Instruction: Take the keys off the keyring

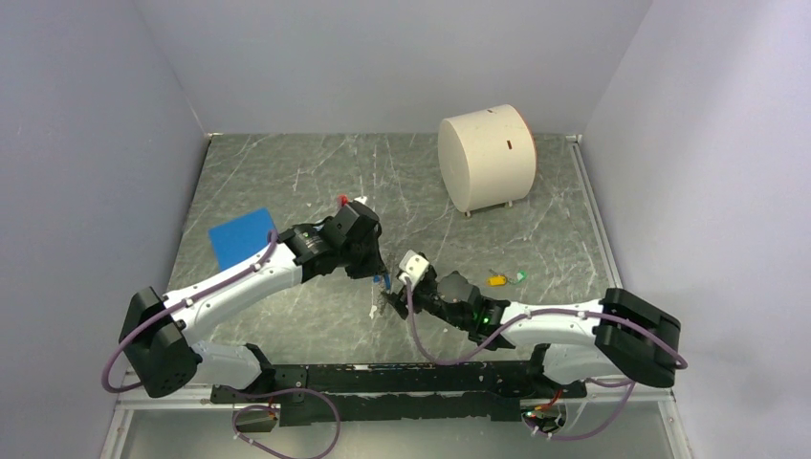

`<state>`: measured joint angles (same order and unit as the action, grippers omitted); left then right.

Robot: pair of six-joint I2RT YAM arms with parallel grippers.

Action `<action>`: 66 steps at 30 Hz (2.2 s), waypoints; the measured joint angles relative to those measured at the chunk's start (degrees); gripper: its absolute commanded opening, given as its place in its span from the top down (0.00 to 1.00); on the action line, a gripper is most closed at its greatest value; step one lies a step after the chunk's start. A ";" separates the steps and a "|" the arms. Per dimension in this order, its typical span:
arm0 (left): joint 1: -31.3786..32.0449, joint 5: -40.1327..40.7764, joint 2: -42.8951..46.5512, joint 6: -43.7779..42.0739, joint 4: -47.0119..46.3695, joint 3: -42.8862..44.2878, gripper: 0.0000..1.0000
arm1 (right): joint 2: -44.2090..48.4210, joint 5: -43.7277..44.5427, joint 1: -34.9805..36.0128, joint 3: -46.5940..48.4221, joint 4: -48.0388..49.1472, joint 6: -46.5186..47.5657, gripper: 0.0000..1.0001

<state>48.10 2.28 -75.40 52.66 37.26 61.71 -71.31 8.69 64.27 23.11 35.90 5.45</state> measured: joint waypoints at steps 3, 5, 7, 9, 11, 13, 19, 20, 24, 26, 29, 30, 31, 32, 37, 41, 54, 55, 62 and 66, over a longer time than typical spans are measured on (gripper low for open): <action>0.17 1.29 -0.13 3.30 1.36 0.74 0.97 | -2.56 3.39 0.81 1.22 2.40 1.46 0.29; 0.24 1.90 -0.13 5.18 1.88 0.90 0.97 | -3.85 5.16 1.05 1.81 3.74 2.21 0.31; 0.26 2.32 -0.13 6.80 2.25 0.94 0.97 | -5.31 6.88 1.33 2.38 5.27 3.13 0.35; 0.26 2.91 -0.13 8.39 2.54 0.94 0.97 | -6.54 8.07 1.66 2.64 6.34 3.72 0.40; 0.26 3.21 -0.13 9.75 2.82 0.94 0.97 | -7.54 9.07 2.03 2.91 6.84 4.33 0.47; 0.26 3.54 -0.15 11.02 2.93 0.96 0.97 | -8.20 9.68 2.49 2.99 7.41 4.92 0.53; 0.26 4.02 -0.15 13.22 2.43 1.05 0.97 | -8.31 10.29 3.08 2.99 7.54 5.77 0.69; 0.26 4.07 -0.15 13.55 2.23 1.05 0.97 | -8.26 10.27 3.13 2.99 7.52 5.79 0.71; 0.24 4.09 -0.15 14.29 1.77 1.09 0.97 | -7.89 10.34 3.17 2.99 7.30 6.12 0.79; 0.26 4.17 -0.15 14.56 1.77 1.11 0.97 | -7.63 10.36 3.17 2.97 6.86 6.14 0.83; 0.26 4.42 -0.15 14.71 1.79 1.11 0.97 | -7.21 10.27 3.13 2.99 6.12 6.16 0.91; 0.26 4.46 -0.15 14.71 1.81 1.11 0.98 | -7.06 10.19 3.13 2.99 5.79 6.16 0.95; 0.28 4.44 -0.15 14.71 1.79 1.11 0.97 | -6.84 10.10 3.13 2.99 5.55 6.16 0.98; 0.33 4.44 -0.15 14.71 1.79 1.09 0.97 | -6.56 9.99 3.10 2.99 5.16 6.14 0.99; 0.37 4.11 -0.13 14.62 1.53 1.11 0.97 | -5.33 9.20 2.91 2.99 3.45 6.10 1.00; 0.37 3.52 -0.13 14.27 1.31 1.09 0.92 | -4.26 8.76 2.89 2.99 1.79 5.88 1.00; 0.48 5.40 2.29 2.78 0.52 -1.14 0.52 | 0.87 2.38 0.57 6.54 -10.82 3.63 1.00; 0.48 5.53 2.93 1.84 0.04 -1.86 0.52 | 1.16 1.53 0.35 6.88 -12.09 3.43 1.00; 0.48 7.17 8.63 -5.70 -5.46 -7.37 0.50 | 2.43 -3.41 -2.08 9.99 -20.55 1.99 1.00; 0.48 8.37 13.20 -10.69 -8.81 -11.85 0.49 | 2.89 -5.92 -4.52 12.81 -26.12 0.72 1.00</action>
<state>48.58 10.66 -62.19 41.98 28.45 49.87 -68.42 2.76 59.75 35.92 9.78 6.17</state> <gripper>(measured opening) 0.501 0.033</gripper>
